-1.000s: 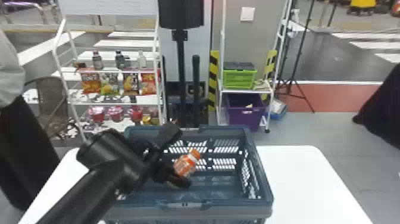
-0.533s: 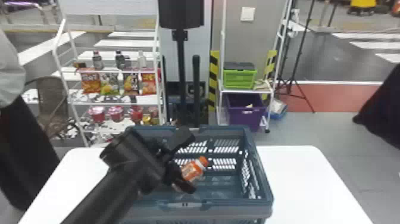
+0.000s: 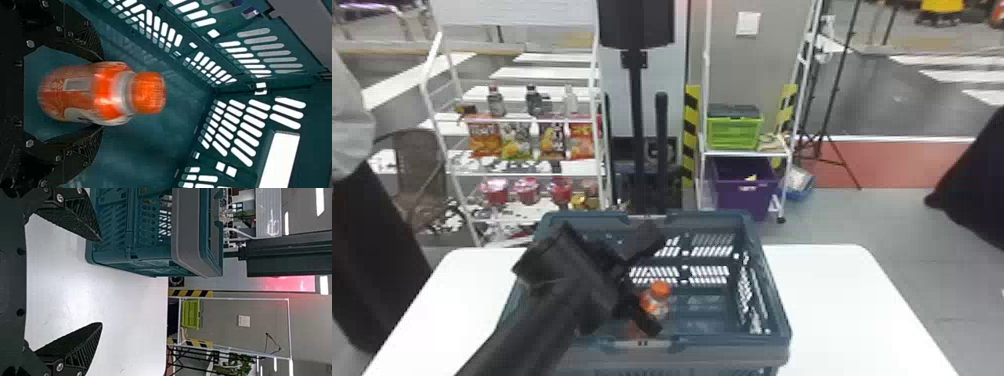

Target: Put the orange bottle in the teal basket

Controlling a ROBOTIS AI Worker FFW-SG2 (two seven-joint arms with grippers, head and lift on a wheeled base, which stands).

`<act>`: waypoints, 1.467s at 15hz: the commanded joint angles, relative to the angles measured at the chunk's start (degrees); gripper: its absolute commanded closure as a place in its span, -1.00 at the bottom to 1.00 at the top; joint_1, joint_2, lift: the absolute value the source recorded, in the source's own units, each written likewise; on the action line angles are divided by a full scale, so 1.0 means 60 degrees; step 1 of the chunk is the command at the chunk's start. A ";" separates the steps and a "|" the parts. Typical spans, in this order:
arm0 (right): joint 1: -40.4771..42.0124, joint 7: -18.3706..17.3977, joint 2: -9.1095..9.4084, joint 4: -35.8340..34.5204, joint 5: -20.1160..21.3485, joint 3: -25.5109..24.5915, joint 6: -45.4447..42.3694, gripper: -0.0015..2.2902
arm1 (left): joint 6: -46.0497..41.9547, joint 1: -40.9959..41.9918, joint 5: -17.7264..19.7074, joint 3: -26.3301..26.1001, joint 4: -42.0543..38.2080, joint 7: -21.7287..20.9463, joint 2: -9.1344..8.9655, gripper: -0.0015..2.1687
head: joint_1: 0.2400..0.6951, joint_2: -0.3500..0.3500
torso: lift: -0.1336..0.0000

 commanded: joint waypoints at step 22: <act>0.0631 0.0015 -0.0308 -0.0906 -0.0007 0.0061 -0.0322 -0.88 | 0.3179 0.6532 0.2029 0.5769 -1.2060 0.0857 -0.0512 -0.87 | 0.14 0.00 | 1.00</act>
